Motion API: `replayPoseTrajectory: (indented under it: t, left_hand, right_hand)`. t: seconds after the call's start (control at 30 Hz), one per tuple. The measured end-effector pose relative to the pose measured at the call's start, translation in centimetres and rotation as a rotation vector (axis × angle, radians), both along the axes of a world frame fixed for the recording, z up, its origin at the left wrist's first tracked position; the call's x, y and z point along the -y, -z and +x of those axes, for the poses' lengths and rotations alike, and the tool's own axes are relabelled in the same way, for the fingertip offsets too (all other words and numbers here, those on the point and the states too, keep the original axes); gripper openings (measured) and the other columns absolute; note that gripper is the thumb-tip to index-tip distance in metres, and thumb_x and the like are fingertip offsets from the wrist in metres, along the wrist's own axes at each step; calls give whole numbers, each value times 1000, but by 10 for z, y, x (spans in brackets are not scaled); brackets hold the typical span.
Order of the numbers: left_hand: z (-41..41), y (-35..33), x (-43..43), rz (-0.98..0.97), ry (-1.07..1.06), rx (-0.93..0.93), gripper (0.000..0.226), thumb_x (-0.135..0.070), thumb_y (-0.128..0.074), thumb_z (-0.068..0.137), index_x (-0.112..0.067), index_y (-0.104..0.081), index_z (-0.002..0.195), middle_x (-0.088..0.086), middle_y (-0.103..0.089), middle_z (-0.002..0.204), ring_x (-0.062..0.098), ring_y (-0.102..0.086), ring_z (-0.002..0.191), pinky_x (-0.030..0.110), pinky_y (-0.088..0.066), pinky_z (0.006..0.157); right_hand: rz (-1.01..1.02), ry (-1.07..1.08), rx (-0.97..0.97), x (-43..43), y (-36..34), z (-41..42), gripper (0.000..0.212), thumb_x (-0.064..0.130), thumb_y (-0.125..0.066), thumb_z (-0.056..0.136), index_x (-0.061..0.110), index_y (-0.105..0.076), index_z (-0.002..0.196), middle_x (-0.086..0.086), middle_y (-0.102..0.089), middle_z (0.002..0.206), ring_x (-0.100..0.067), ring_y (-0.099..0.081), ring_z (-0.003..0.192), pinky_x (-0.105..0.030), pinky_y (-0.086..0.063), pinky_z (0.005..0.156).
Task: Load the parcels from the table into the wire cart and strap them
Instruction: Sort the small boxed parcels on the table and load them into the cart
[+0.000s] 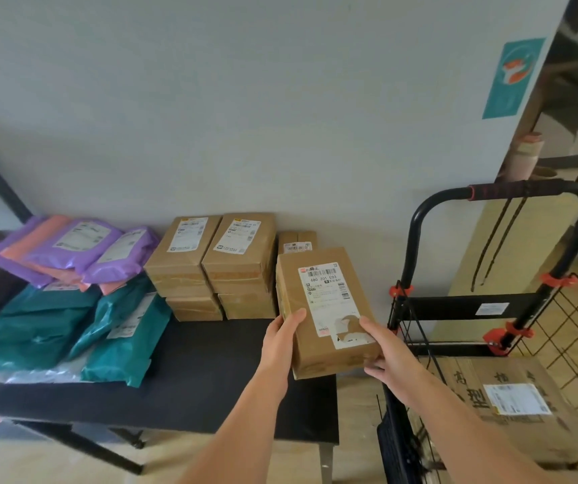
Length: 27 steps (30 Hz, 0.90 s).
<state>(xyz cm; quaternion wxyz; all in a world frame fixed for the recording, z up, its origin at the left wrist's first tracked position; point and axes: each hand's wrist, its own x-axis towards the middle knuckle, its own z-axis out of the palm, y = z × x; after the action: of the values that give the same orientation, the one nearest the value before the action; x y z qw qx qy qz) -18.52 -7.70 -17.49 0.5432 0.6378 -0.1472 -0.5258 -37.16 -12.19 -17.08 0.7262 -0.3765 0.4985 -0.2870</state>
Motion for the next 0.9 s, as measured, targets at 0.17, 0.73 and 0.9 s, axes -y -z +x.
replayPoseTrajectory:
  t: [0.17, 0.73, 0.9]
  left_hand:
    - [-4, 4, -50, 6, 12, 13, 53, -45, -67, 86, -24, -52, 131, 1, -68, 117, 24, -64, 108, 49, -49, 100]
    - [-123, 43, -242, 127, 211, -153, 39, -40, -61, 90, -18, -60, 122, 9, -73, 109, 28, -67, 103, 39, -56, 82]
    - [-162, 50, -249, 147, 304, -135, 37, -33, -67, 84, -16, -63, 117, 6, -71, 109, 25, -63, 100, 36, -51, 80]
  right_hand:
    - [24, -6, 20, -48, 2, -4, 33, 50, -62, 88, 32, -52, 113, -2, -64, 119, -19, -60, 108, -32, -48, 82]
    - [84, 60, -185, -270, 15, -131, 33, 32, -58, 97, 16, -55, 126, -11, -63, 120, -28, -55, 117, -46, -42, 108]
    - [66, 117, -189, -291, 9, -180, 29, 21, -52, 99, 8, -53, 125, -13, -57, 123, -28, -55, 116, -37, -47, 93]
